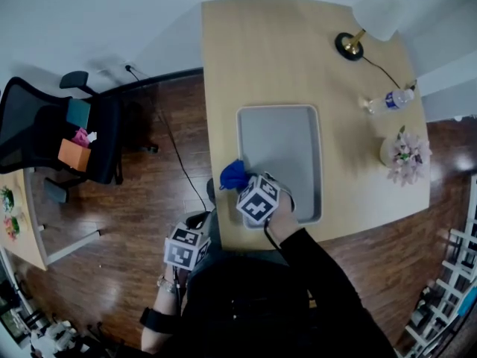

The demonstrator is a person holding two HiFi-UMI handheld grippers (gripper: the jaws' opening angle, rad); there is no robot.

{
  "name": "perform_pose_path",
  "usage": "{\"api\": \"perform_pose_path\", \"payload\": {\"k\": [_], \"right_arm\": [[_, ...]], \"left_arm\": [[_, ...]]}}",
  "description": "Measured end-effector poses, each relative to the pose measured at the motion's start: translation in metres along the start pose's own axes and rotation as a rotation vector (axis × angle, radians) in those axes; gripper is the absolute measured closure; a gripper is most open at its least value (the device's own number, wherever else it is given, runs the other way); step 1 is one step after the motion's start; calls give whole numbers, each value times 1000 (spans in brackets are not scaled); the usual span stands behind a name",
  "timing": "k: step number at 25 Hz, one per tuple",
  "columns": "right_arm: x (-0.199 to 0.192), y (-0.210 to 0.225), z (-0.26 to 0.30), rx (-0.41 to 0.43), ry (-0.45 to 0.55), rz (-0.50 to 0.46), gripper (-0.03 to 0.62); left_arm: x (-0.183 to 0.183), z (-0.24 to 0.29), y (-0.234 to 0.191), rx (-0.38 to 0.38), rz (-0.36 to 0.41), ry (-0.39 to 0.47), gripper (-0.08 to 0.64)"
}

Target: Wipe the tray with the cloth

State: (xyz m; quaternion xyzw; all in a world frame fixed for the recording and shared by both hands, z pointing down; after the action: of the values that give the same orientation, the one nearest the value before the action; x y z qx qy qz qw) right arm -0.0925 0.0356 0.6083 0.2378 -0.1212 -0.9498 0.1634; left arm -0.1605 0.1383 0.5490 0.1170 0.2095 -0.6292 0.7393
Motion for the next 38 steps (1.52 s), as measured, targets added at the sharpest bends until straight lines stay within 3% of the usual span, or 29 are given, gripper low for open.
{"api": "perform_pose_path", "payload": {"k": [19, 38], "right_arm": [[89, 110, -9, -81, 13, 82, 456], [110, 143, 1, -92, 22, 147, 456]], "left_arm": [[34, 36, -24, -58, 33, 2, 557], [41, 41, -13, -69, 76, 18, 557]]}}
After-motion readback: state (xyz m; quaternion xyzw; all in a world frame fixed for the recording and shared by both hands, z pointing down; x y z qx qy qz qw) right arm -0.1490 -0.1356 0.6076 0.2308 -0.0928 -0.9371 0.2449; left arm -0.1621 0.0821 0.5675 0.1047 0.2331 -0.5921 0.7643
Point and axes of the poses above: the fingertips, and each gripper's own axes: z forward along the fingers, y to its right, x out of its top, the point moved 2 cm from there along -z, backward along the fingers, and after that the axes turned 12 degrees about x, right-handed, at the moved point
